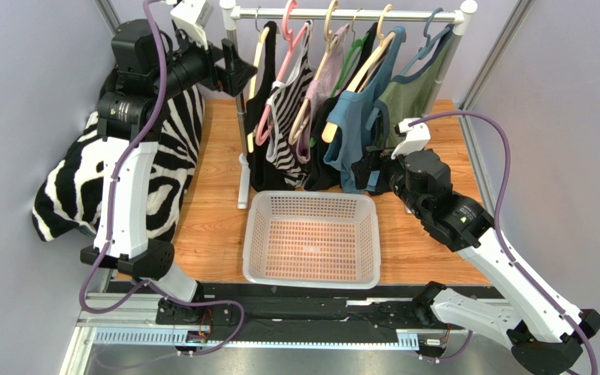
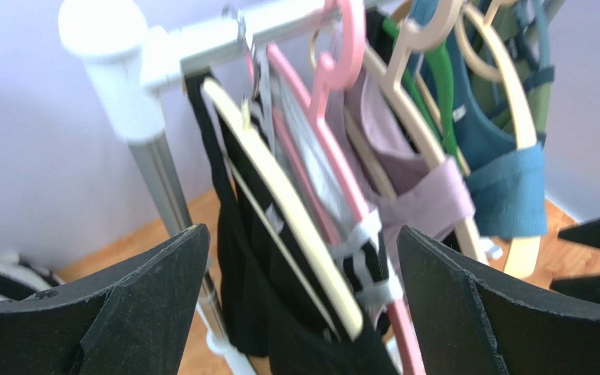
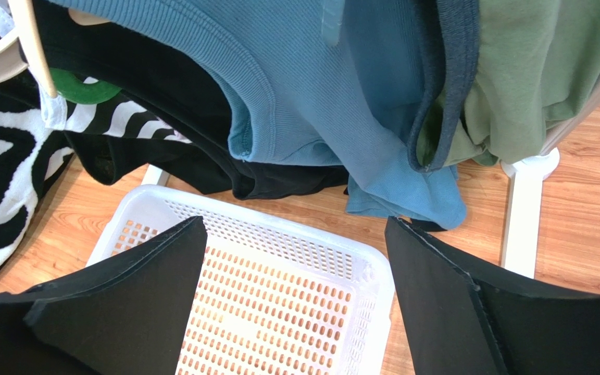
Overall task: Remove the tank top from the hanger
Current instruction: Pick up the hanger from the clothesline.
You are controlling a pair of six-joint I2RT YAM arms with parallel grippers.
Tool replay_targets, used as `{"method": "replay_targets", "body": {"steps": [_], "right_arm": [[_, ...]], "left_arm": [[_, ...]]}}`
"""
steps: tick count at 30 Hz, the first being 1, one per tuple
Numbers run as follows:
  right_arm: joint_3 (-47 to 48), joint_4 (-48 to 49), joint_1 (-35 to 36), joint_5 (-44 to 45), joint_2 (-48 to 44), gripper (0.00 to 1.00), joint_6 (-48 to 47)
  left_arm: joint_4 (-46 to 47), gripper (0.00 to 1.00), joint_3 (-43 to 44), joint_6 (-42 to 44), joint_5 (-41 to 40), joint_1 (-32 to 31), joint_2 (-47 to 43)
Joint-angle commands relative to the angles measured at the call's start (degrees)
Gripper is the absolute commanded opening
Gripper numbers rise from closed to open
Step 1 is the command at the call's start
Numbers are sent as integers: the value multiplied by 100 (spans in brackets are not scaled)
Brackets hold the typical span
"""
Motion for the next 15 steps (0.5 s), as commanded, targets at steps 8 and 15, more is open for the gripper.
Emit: {"method": "replay_targets", "body": {"steps": [8,15], "right_arm": [[-170,214,231,114,-278,85,-14],[-144,118,249,123,-357,84,-31]], "left_arm": [[560,96,875,-141,-879,-367,1002],[552,86,612,-211,-977,-367,1091]]}}
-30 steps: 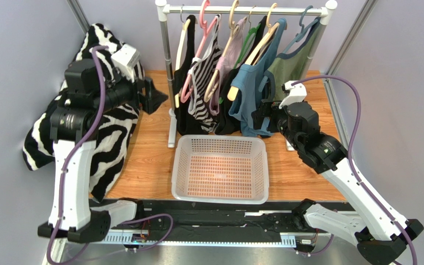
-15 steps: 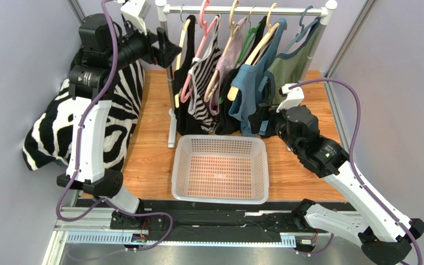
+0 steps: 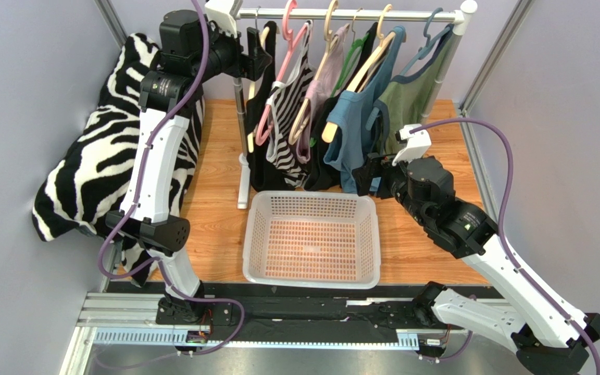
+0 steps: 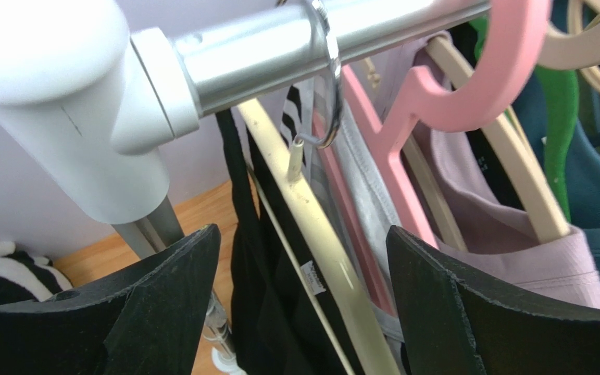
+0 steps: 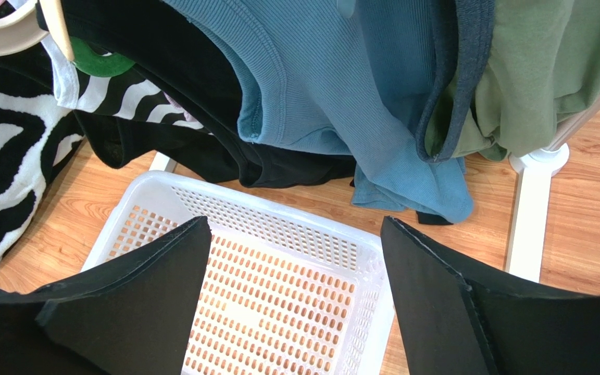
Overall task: Remove the tank top from the hanger
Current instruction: Pick up the hanger from the clothesline.
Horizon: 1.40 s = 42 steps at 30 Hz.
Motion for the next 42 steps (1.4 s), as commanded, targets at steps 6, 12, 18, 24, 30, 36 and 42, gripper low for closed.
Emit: {"method": "replay_targets", "body": {"steps": [6,12,18,24,30,36,42], "right_arm": [[18,220,43,58,-132,84,-44],[-35,238,43,40,-80,82,-71],[-35,256,43,40,-62,80,-71],[-44,247,43,14,-35,75,-97],[9,265,52,-48,79,71,-106],[-9,282,52,-83,97,68,-71],[0,247,43,-92,53,67,-62]], "left_arm": [[184,70,-843,-93,101,-10,-478],[8,55,-1134,-41,400,-45,-566],[-53,10,-1090,3,453,-89,-443],[-97,0,-809,47,357,-98,-399],[-27,0,-388,161,102,-98,-557],[131,0,-9,294,-162,-98,-785],[202,0,-473,214,-109,-98,-1329]]}}
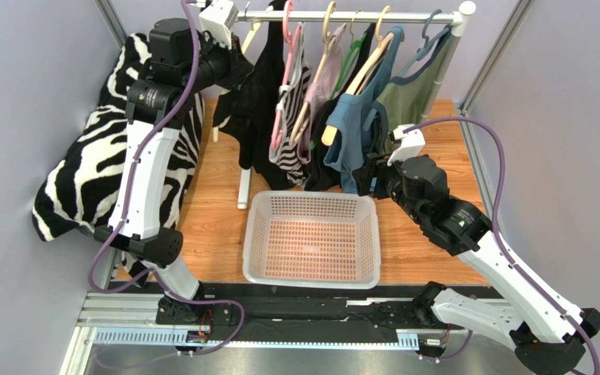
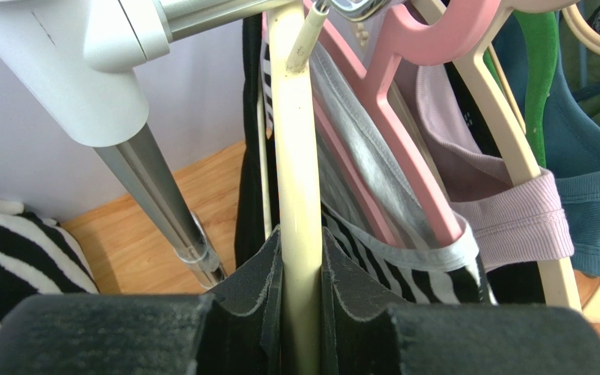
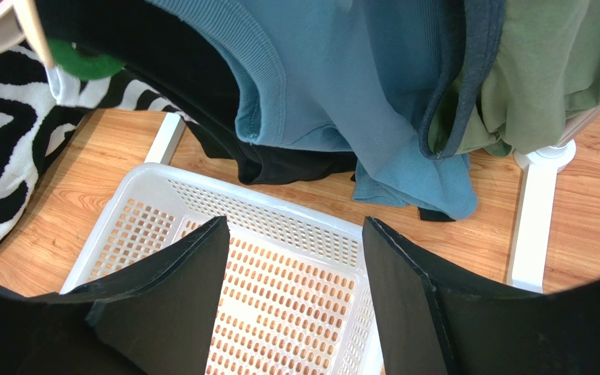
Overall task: Remove the tank top from the hanger
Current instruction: Pick up the hanger from the clothesline.
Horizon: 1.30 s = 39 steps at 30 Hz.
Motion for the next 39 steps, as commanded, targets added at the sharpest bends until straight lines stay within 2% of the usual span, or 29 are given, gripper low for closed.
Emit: {"method": "replay_targets", "body": {"steps": [1,8,15,20,28,32,34,36,39], "right_arm": [[35,206,33,-29,-81,67,-47],[79,205,33,-20,-90,66,-47],[246,135,33,-81,-54,66,6],[281,65,33,-20,-160,66,-11],[343,-14,33,-46,-256,66,15],[264,29,33,-28,-309,66,50],[176,82,32,-37,-353,66,85],[123,100,33,-55,-380,66,120],[53,91,33,-72,-406,66,138]], "left_arm": [[781,0,-218,57,20,-44,-885],[430,0,-1290,215,-112,-35,-1737],[-623,0,-2073,689,440,-35,-2379],[-932,0,-2382,830,521,-35,-2958],[-1373,0,-1539,1217,-67,-35,-3548],[-1179,0,-529,1437,-209,-35,-3620],[-1030,0,-177,1507,-7,-44,-3610],[-495,0,-280,1603,431,-35,-3838],[-274,0,-54,1420,661,-35,-3839]]}}
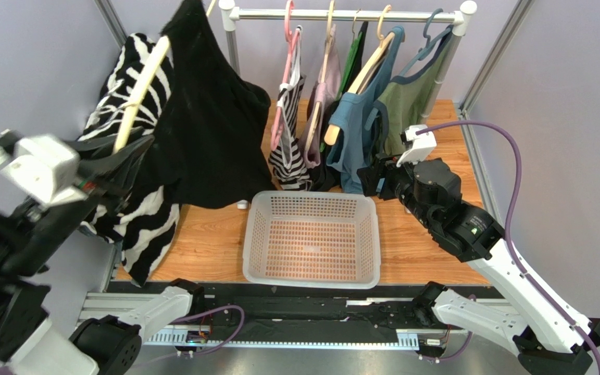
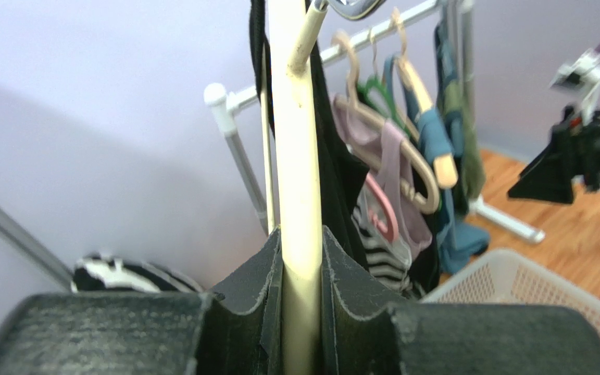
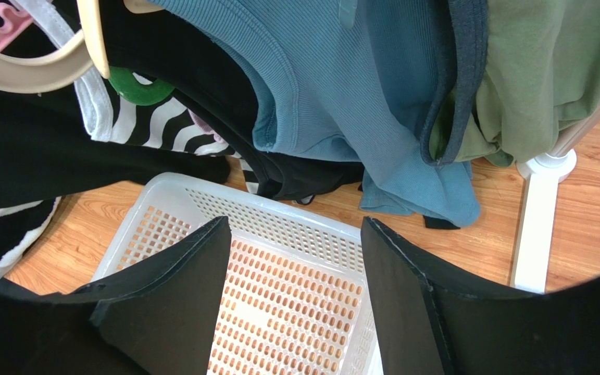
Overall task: Remove the tank top from the hanger
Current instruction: Pick up the hanger from the clothesline.
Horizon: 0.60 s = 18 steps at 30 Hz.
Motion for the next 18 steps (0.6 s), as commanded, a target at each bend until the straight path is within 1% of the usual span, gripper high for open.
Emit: {"method": "replay_targets", "body": {"steps": [1,2,6,12,14,18], "right_arm": [[-81,135,33,-29,-146,66,94],[-90,143,33,-20,-164,66,86],[-116,126,41,42,-225,66,42],[-195,100,24,68,-313,66,50],[-195,73,33,68,-348,66,42],[-195,56,41,77,-410,66,33]], "left_arm": [[1009,0,410,77,558,-35,12],[1219,0,376,86,742,-35,-14],[1449,0,577,34,1226,-35,21],[1757,0,1394,-519,1851,-9,267],[1879,0,1448,-835,2035,53,329],[1967,0,1282,-1013,2308,176,364]]}}
